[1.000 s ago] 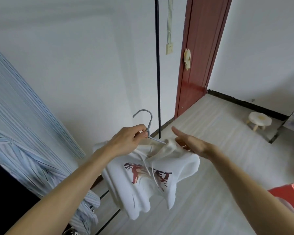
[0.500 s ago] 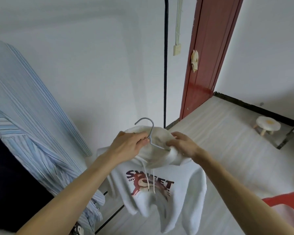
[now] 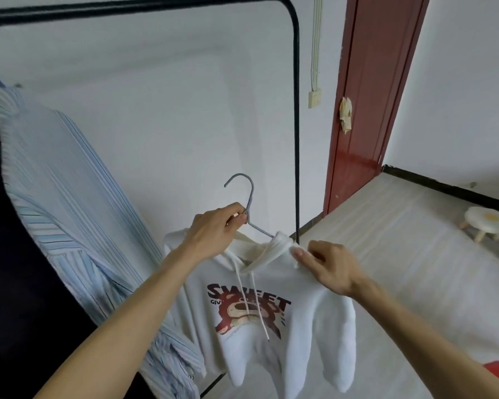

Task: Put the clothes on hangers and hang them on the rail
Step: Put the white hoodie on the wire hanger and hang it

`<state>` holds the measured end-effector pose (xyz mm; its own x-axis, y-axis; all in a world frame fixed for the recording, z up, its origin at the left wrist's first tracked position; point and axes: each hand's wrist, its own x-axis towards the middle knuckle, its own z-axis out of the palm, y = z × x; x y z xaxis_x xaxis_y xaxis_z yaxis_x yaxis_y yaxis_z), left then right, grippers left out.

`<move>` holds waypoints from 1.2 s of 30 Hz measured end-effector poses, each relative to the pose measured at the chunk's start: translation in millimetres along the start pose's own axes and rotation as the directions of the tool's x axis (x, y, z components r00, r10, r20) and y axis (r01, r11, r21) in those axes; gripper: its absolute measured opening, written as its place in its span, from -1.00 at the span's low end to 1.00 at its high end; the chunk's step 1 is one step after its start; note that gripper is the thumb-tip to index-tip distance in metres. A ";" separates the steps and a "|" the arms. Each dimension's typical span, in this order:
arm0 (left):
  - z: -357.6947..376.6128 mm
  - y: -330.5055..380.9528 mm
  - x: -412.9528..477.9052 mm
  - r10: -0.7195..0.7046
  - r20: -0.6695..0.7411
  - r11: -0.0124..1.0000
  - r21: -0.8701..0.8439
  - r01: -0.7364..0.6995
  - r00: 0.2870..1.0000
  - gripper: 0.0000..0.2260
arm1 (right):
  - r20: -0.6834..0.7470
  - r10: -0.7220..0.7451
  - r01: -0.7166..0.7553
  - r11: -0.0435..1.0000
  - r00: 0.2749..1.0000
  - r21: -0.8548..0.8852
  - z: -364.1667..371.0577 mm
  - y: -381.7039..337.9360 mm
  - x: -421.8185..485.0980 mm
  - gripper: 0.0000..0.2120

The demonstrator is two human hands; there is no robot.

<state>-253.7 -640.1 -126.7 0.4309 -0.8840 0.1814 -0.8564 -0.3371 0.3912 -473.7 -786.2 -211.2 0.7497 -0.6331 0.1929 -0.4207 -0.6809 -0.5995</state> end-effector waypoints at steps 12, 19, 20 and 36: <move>-69.0 0.3 20.6 -0.058 -0.130 0.997 -0.062 0.050 0.990 -0.81 | -0.114 -0.289 0.286 0.957 0.951 -0.035 -30.9 -43.0 64.7 -0.73; -110.5 -2.3 37.9 -0.073 -0.228 0.995 -0.081 0.055 0.971 -0.83 | 0.053 -0.087 0.094 0.984 0.995 -0.148 -68.0 -91.7 106.0 -0.47; -118.2 -1.4 41.1 -0.076 -0.252 0.995 -0.079 0.058 0.965 -0.83 | 0.063 -0.099 0.107 0.984 0.993 -0.140 -75.9 -103.6 111.2 -0.45; -229.0 -57.6 -26.6 -0.128 -0.645 0.791 0.392 0.470 0.753 -0.54 | 0.055 -0.208 0.149 0.836 0.977 0.528 -109.5 -290.0 176.5 -0.50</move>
<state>-150.7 -523.0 52.5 0.6177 -0.4137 0.6688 -0.5863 -0.8091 0.0411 -275.3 -740.8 81.8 0.8478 -0.4562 0.2706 0.0293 -0.4691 -0.8827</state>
